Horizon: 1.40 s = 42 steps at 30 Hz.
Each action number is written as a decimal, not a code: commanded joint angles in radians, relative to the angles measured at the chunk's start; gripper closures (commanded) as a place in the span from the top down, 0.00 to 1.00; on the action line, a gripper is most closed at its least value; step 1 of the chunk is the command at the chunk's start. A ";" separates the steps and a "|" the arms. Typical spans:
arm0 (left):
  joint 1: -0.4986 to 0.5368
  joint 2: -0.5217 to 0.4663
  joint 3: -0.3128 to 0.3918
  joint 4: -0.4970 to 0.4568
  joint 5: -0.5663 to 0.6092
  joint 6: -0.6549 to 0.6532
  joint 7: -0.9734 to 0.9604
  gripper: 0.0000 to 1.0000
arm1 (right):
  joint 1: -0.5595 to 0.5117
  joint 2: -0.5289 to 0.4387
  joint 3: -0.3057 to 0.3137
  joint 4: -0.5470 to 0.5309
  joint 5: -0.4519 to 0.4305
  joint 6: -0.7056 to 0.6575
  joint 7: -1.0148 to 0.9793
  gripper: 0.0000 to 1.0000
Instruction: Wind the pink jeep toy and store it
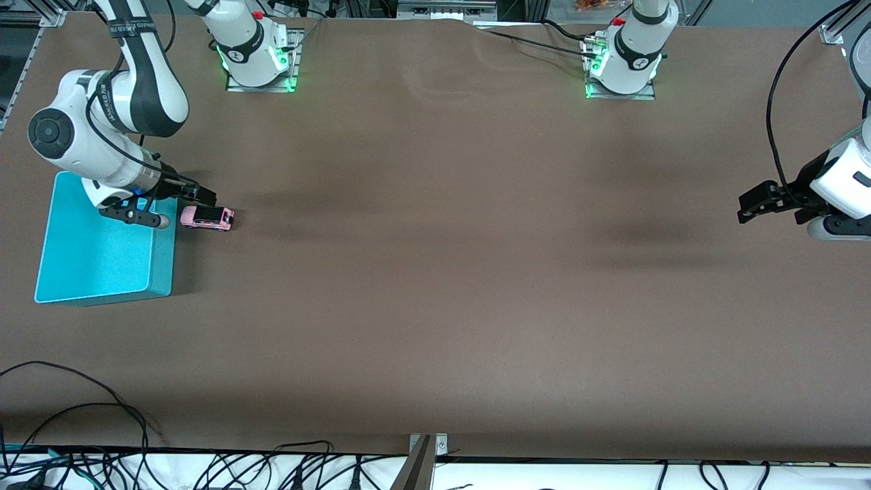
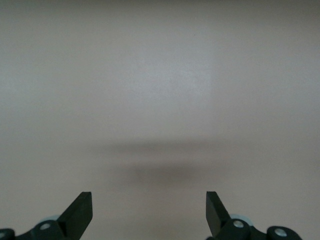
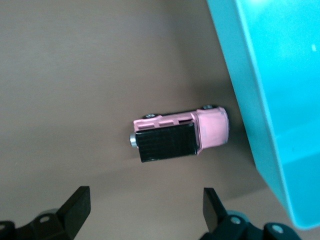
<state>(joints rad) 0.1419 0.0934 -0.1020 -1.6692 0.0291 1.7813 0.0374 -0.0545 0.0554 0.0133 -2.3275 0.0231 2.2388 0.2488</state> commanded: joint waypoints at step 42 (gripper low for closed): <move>0.013 -0.009 -0.004 -0.007 -0.021 0.001 0.024 1.00 | -0.056 0.188 0.011 -0.104 -0.005 0.438 0.823 1.00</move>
<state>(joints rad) 0.1453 0.0938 -0.1020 -1.6707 0.0291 1.7813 0.0374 -0.1010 0.2224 0.0159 -2.4284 0.0233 2.6430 1.0411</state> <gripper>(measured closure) 0.000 0.000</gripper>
